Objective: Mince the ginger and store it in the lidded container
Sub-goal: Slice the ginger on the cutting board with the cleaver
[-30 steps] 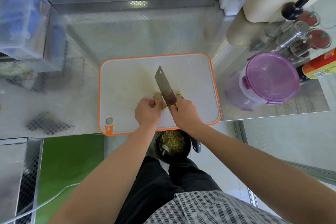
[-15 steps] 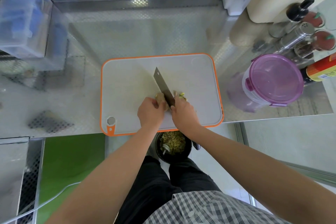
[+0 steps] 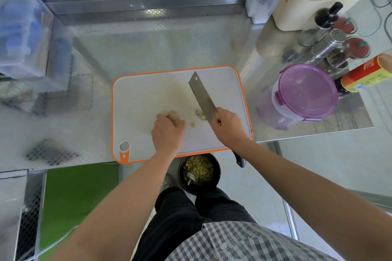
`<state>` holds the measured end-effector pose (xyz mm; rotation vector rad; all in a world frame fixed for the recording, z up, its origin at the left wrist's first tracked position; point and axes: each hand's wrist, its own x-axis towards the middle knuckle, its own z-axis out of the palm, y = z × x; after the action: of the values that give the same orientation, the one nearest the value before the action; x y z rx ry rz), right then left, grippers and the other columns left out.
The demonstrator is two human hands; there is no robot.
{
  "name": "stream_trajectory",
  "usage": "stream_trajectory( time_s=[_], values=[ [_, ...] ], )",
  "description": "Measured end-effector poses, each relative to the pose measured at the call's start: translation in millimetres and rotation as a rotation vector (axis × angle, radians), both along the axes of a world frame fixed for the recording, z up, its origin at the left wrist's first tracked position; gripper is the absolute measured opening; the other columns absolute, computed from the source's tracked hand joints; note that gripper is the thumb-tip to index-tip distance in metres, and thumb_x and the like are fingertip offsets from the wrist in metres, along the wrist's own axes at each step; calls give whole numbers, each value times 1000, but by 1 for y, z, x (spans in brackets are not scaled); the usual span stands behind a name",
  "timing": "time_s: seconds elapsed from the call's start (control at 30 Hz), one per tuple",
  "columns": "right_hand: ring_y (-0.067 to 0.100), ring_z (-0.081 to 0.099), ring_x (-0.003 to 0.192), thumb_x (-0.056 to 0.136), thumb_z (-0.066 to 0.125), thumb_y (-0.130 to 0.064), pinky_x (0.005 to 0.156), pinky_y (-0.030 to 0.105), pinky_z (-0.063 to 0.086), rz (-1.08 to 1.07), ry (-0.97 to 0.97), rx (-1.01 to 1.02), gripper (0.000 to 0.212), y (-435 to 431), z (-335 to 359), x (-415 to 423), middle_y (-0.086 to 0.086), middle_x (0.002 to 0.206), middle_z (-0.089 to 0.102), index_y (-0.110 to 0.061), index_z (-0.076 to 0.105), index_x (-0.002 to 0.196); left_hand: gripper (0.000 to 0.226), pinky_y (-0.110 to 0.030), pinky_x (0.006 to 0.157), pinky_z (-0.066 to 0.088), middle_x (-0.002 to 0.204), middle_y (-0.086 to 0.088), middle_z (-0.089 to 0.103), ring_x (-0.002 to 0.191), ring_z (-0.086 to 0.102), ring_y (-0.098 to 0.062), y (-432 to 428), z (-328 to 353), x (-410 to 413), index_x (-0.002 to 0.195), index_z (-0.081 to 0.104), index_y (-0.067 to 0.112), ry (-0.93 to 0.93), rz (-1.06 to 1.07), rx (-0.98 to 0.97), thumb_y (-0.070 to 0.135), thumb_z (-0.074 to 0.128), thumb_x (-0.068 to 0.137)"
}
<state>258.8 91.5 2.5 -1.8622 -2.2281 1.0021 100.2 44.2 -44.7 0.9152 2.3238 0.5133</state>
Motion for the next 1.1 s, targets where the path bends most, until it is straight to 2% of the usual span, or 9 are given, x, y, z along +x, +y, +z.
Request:
stream_trajectory(
  time_s=[0.1, 0.2, 0.33, 0.47, 0.6, 0.7, 0.77, 0.93, 1.1],
  values=[
    [27, 41, 70, 93, 41, -12, 58, 34, 30, -55, -72, 50, 19, 2, 2, 8, 5, 76, 42, -12, 34, 75, 40, -34, 76, 42, 95, -7, 60, 95, 59, -33, -5, 3, -2, 107, 47, 5, -19, 23, 27, 38, 56, 87],
    [34, 51, 84, 92, 39, -11, 70, 41, 43, -78, -173, 43, 4, 1, -2, 15, 12, 94, 49, -11, 41, 89, 37, -34, 77, 43, 95, -6, 65, 92, 60, -31, -10, 3, -5, 106, 49, 7, -25, 32, 34, 40, 54, 87],
    [38, 54, 101, 91, 40, -6, 71, 35, 33, -9, -237, -4, 20, -19, -10, 0, 16, 112, 50, -3, 52, 108, 39, -33, 72, 41, 89, -3, 65, 87, 61, -29, -20, 2, -5, 105, 52, 9, -52, 53, 100, 44, 49, 89],
    [37, 55, 100, 93, 38, -4, 71, 34, 33, 119, -186, 15, 24, -40, -10, -34, 16, 113, 50, -1, 54, 110, 45, -32, 72, 41, 85, -1, 64, 85, 61, -27, -34, 5, -9, 105, 55, 9, -73, 85, 171, 49, 46, 87],
    [40, 55, 96, 90, 39, -4, 73, 39, 38, 26, -166, 80, 24, -33, -7, -31, 19, 111, 51, 0, 54, 109, 61, -38, 80, 47, 75, 3, 64, 82, 62, -27, -48, 9, -23, 100, 59, 11, -23, 156, 244, 60, 35, 72],
    [41, 55, 96, 91, 41, -4, 73, 39, 38, -47, -238, 99, 22, -30, -8, -17, 19, 111, 49, 1, 53, 108, 65, -44, 87, 47, 68, 4, 65, 78, 62, -26, -57, 9, -38, 94, 60, 14, 30, 170, 296, 64, 29, 67],
    [39, 57, 98, 93, 40, -6, 74, 39, 41, -3, -298, 94, 23, -42, -10, -26, 17, 115, 47, -1, 51, 113, 65, -47, 92, 45, 69, 4, 66, 80, 63, -27, -61, 8, -46, 93, 60, 15, 48, 167, 283, 66, 28, 68],
    [36, 57, 92, 95, 38, -5, 67, 35, 38, 143, -240, 78, 27, -72, -12, -68, 15, 115, 46, -3, 50, 119, 61, -48, 86, 48, 67, 8, 64, 75, 62, -23, -72, 9, -55, 93, 59, 17, -40, 125, 311, 67, 32, 71],
    [42, 55, 97, 91, 39, -5, 71, 40, 35, -111, -218, 153, 27, -37, -1, -40, 18, 114, 48, -3, 51, 115, 58, -41, 80, 50, 65, 11, 60, 76, 61, -21, -71, 12, -55, 95, 61, 17, -64, 53, 323, 63, 35, 72]
  ],
)
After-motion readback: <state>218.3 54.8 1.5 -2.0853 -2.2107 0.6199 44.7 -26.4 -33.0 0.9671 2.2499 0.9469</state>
